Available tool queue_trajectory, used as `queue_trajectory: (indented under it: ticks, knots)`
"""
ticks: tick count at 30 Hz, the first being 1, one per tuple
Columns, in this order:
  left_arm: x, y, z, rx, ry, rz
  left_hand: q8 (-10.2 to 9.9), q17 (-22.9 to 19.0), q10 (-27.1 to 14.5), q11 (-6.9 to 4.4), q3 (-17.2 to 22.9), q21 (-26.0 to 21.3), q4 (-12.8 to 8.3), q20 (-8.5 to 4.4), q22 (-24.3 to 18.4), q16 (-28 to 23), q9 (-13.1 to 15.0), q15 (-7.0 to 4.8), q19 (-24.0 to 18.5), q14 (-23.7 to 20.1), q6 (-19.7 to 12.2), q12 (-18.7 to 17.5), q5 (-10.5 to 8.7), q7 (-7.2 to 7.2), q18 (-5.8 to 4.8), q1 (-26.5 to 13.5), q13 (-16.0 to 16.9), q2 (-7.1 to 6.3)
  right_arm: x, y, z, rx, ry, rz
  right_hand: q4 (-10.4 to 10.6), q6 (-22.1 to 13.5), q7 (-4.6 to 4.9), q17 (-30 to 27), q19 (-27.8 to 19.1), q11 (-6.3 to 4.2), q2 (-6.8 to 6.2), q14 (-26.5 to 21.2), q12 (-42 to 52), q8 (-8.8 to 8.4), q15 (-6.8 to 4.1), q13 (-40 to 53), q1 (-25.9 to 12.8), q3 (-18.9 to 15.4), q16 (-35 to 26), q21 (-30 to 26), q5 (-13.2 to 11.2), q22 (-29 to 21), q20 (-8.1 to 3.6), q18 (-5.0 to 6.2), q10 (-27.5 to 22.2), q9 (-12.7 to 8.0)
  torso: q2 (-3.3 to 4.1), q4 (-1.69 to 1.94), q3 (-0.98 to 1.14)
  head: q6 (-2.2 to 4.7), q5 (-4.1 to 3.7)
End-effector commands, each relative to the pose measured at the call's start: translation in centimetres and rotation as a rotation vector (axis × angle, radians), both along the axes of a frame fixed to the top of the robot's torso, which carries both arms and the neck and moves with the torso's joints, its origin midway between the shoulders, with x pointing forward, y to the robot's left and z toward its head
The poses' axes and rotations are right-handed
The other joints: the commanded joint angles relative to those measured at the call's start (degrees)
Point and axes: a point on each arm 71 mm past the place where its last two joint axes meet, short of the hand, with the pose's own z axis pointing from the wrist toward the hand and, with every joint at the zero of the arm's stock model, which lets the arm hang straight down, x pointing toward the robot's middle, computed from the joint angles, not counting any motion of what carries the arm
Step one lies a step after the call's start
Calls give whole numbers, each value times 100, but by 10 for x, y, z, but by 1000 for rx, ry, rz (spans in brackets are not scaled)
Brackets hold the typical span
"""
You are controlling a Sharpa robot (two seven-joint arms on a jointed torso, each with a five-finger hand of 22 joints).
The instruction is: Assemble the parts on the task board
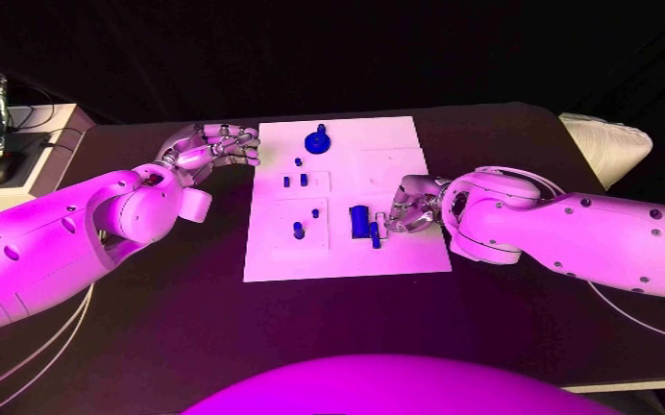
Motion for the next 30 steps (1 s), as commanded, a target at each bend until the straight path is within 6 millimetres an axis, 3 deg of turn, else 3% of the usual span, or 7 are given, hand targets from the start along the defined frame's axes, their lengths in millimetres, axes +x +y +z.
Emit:
queue_trajectory:
  ticks: [1, 7, 10, 13, 14, 19, 30]
  knots:
    - [0, -3, 1, -8, -7, -16, -10, 5, -50, -5, -9, -11, 35, -7, -5, -11, -7, 52, 40, 0, -23, -8, 20, 14, 17, 6, 4, -31, 0, 0, 2, 12, -31, 0, -11, -18, -22, 1506, 588, -44, -42, 598, 12, 36, -25, 1509, -24, -7, 24, 27, -24, 1495, -47, -72, 591, 1, -1, 4, 0, 1, 6]
    - [0, -3, 1, -9, -8, -17, -10, 5, -50, -5, -9, -11, 35, -7, -5, -11, -7, 52, 40, 0, -23, -8, 20, 14, 17, 6, 4, -31, -1, 0, 10, 105, -113, 8, 21, -36, -11, 1506, 581, -35, -220, 598, 12, 45, -22, 1509, -181, -129, 24, -6, -89, 1486, -45, -65, 591, -38, -1, 3, 1, 0, 19]
    - [0, -3, 1, -9, -9, -17, -10, 5, -50, -5, -9, -11, 35, -7, -5, -11, -7, 52, 40, 0, -23, -8, 20, 14, 17, 6, 4, -31, -3, 0, 18, 178, -205, 55, -63, -315, 125, 1506, 539, 74, -361, 598, 12, -132, 51, 1509, -32, -352, 24, -188, -181, 1440, -1, -31, 591, -180, -5, -3, -2, 0, 19]
    - [0, -3, 1, -10, -10, -17, -10, 5, -50, -5, -9, -11, 35, -7, -5, -11, -7, 52, 40, 0, -23, -8, 20, 14, 17, 6, 4, -31, -6, 0, 25, 236, -301, 120, -105, -532, 260, 1506, 497, 190, -365, 598, 12, -318, 149, 1509, 249, -663, 24, -358, -336, 1397, 79, -1, 591, -342, -4, 0, 0, -1, 18]
    - [0, -3, 1, -10, -10, -16, -10, 5, -50, -5, -9, -11, 35, -7, -5, -11, -7, 52, 40, 0, -23, -8, 20, 14, 17, 6, 4, -31, -8, -1, 28, 252, -329, 144, -119, -751, 365, 1506, 472, 275, -413, 598, 12, -486, 213, 1509, 397, -844, 24, -459, -405, 1371, 128, 17, 591, -457, -3, -1, 2, 0, 19]
    - [0, -2, 1, -9, -11, -15, -10, 5, -50, -5, -9, -11, 35, -7, -5, -11, -7, 52, 40, 0, -23, -8, 20, 14, 17, 6, 4, -31, -16, -5, 32, 288, -415, 225, -115, -991, 501, 1506, 465, 406, -422, 598, 12, -721, 335, 1509, 840, -1231, 24, -480, -473, 1367, 256, 21, 591, -699, -5, -11, 0, 5, 23]
    - [0, -4, 0, -10, -12, -19, -6, 17, -54, -6, -12, -24, 32, -6, -14, -18, -7, 51, 48, -1, -22, -4, 18, 12, 18, 14, 5, -39, -31, -7, 20, 246, -447, 319, -84, -1005, 512, 1506, 467, 421, -430, 598, 12, -776, 353, 1509, 1051, -1380, 24, -467, -484, 1371, 291, 20, 591, -823, -4, 4, 4, 22, -6]
